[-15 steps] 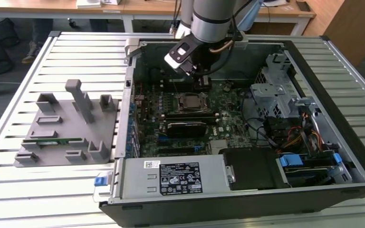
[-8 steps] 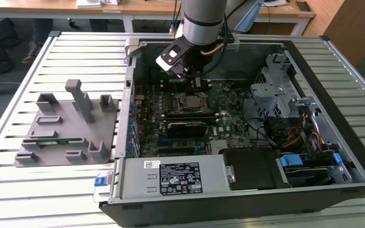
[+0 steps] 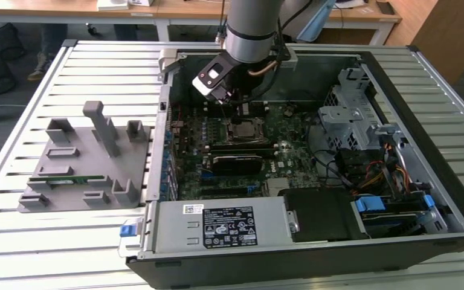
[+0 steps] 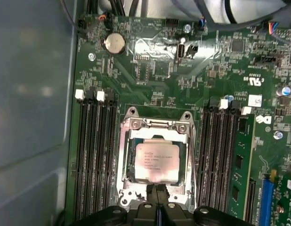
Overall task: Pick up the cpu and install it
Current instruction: 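Close the cpu cover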
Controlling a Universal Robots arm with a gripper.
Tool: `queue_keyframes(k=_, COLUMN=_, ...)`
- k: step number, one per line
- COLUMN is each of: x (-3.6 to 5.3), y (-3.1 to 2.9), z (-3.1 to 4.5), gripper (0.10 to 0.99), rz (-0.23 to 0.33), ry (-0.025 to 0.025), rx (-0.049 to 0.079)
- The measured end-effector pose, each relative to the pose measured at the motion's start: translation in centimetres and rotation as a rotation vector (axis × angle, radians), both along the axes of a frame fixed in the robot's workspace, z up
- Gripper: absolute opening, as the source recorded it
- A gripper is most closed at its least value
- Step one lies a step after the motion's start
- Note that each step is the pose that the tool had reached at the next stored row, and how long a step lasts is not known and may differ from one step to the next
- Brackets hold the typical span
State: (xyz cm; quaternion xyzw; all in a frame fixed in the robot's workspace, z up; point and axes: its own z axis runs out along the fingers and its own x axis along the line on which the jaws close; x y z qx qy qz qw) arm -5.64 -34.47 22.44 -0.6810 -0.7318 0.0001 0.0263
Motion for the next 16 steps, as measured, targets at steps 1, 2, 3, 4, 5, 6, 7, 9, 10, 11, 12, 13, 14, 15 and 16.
queue_keyframes(k=1, x=-0.05, y=0.0, z=-0.14, gripper=0.106, rz=0.0, ry=0.0, rx=0.0)
queue_keyframes(k=2, x=-0.1, y=0.0, z=-0.3, gripper=0.106, rz=0.0, ry=0.0, rx=0.0)
queue_keyframes(k=3, x=-0.13, y=0.0, z=-0.45, gripper=0.106, rz=0.0, ry=0.0, rx=0.0)
queue_keyframes(k=4, x=-0.16, y=0.0, z=-0.61, gripper=0.106, rz=0.0, ry=0.0, rx=0.0)
queue_keyframes(k=5, x=-0.19, y=0.0, z=-0.76, gripper=0.106, rz=0.0, ry=0.0001, rx=0.0)
queue_keyframes(k=6, x=-0.22, y=0.0, z=-0.91, gripper=0.106, rz=0.0, ry=0.0001, rx=0.0)
queue_keyframes(k=7, x=-0.24, y=0.0, z=-1.04, gripper=0.106, rz=0.0, ry=0.0001, rx=0.0)
queue_keyframes(k=9, x=-0.27, y=0.0, z=-1.28, gripper=0.106, rz=0.0, ry=0.0, rx=0.0)
queue_keyframes(k=10, x=-0.29, y=0.0, z=-1.39, gripper=0.106, rz=0.0, ry=0.0, rx=0.0)
queue_keyframes(k=11, x=-0.3, y=0.0, z=-1.52, gripper=0.106, rz=0.0, ry=0.0, rx=0.0)
queue_keyframes(k=12, x=-0.3, y=0.0, z=-1.63, gripper=0.106, rz=0.0, ry=0.0, rx=0.0)
queue_keyframes(k=13, x=-0.31, y=0.0, z=-1.73, gripper=0.106, rz=0.0, ry=0.0001, rx=0.0)
queue_keyframes(k=14, x=-0.32, y=0.0, z=-1.84, gripper=0.106, rz=0.0, ry=0.0, rx=0.0)
queue_keyframes(k=15, x=-0.32, y=0.0, z=-1.94, gripper=0.106, rz=0.0, ry=0.0001, rx=0.0)
queue_keyframes(k=16, x=-0.32, y=0.0, z=-2.04, gripper=0.106, rz=0.0, ry=0.0, rx=0.0)
